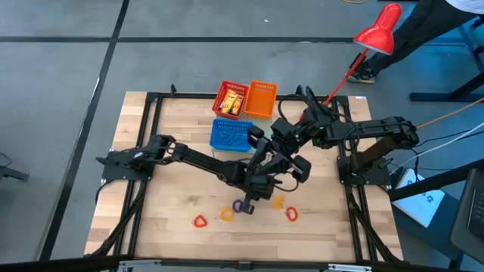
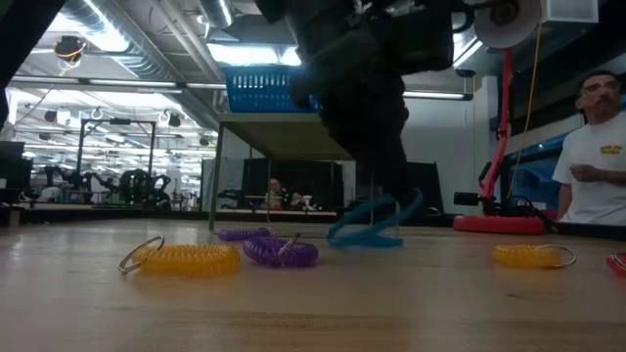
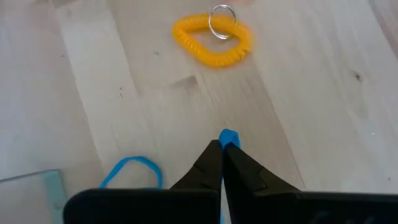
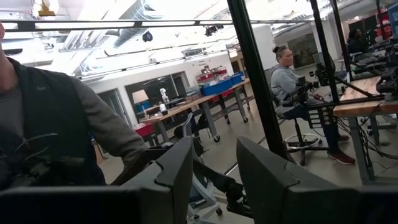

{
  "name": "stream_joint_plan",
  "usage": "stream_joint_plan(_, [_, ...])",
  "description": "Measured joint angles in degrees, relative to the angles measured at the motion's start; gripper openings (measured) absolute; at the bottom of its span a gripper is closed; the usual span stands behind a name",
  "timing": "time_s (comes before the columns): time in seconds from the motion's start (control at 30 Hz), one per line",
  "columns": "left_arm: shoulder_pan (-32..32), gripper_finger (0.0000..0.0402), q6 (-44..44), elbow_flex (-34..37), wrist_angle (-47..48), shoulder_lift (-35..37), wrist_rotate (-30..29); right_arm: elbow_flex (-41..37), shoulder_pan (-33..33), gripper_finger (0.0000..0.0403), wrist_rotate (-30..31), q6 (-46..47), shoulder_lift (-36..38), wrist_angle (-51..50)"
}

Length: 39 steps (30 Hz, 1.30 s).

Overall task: Pick & Place Office Desk Supplies
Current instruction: Put the blue rubber band into the blue basket on the shelf

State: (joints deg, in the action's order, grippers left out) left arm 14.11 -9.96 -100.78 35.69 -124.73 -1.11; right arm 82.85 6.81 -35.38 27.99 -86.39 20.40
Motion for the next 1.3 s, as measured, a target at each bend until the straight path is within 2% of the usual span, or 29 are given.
stream_joint_plan(0.27, [-1.53,0.0002,4.74,-0.48,1.52,2.65,0.8,0.0,-0.26,0.0128,3.13,1.54,0.1,0.35])
stream_joint_plan(0.33, [-2.26,0.0002,6.12,-0.5,1.21,3.72,2.77,0.0,-0.8,0.0128,0.12,0.49,0.75,-0.21])
stream_joint_plan(0.43, [-3.02,0.0002,7.85,-0.41,1.5,6.34,3.43,0.0,-2.66,0.0128,-7.76,2.21,3.21,-1.91])
stream_joint_plan(0.53, [-3.34,0.0002,7.41,-0.59,0.78,9.09,3.0,0.0,-4.52,0.0128,-9.37,5.29,6.0,-1.98])
stream_joint_plan(0.63, [-3.46,0.0002,7.72,-0.55,1.15,11.04,2.98,0.0,-4.64,0.0128,-7.07,0.48,9.32,-1.97])
stream_joint_plan(0.83, [-4.51,0.0002,10.13,-0.46,-1.79,16.84,3.24,0.0,-4.34,0.0128,-8.98,-10.6,14.6,-2.93])
stream_joint_plan(0.97, [-5.83,0.0002,12.31,-0.5,-5.47,20.72,3.24,0.0,-4.53,0.0128,-9.01,-10.69,16.07,-5.43])
stream_joint_plan(1.13, [-7.39,0.0001,13.5,-0.53,-6.0,26.27,-0.35,0.0,-6.52,0.0128,-9.22,-10.6,17.01,-12.44])
stream_joint_plan(1.3, [-10.51,0.0001,13.58,-0.5,2.75,31.74,-5.4,0.0,-7.35,0.0128,-9.07,-10.51,17.2,-13.06])
